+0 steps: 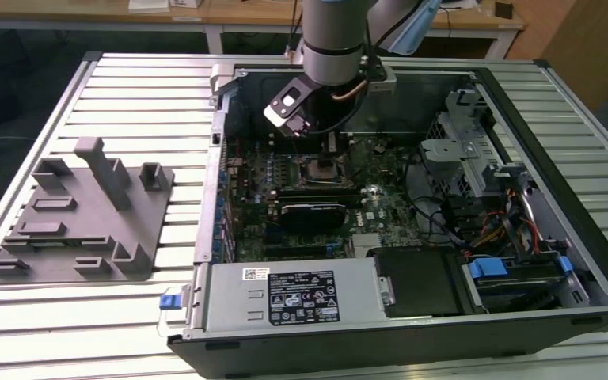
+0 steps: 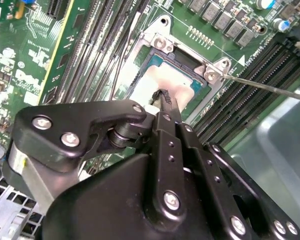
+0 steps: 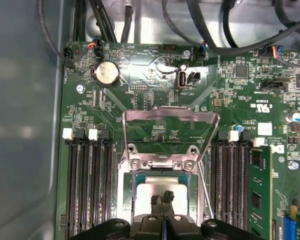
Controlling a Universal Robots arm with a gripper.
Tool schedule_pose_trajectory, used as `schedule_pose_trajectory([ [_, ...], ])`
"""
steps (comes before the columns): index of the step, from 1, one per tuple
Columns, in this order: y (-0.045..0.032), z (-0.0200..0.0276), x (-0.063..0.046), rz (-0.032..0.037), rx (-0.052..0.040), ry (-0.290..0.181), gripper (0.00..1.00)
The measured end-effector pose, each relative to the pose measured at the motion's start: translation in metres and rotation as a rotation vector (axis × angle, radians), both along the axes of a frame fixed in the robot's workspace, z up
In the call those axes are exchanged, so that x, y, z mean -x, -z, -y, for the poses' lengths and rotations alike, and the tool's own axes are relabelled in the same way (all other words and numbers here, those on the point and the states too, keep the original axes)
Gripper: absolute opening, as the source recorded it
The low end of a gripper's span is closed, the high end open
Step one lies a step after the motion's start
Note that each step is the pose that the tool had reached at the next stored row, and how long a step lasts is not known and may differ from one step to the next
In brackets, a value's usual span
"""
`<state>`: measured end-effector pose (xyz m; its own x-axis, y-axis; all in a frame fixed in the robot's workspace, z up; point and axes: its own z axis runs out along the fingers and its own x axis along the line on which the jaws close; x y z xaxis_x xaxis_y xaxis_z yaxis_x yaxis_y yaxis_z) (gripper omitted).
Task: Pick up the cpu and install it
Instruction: 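Place the cpu into insertion slot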
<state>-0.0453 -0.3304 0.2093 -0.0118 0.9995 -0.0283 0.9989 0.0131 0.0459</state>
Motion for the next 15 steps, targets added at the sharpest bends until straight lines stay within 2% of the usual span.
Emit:
schedule_pose_trajectory([
  [9,-0.0153,-0.0001,0.0,0.0,0.0,0.0,0.11],
  [15,-0.0218,-0.0001,0.0,0.0001,0.0,0.0,0.11],
])
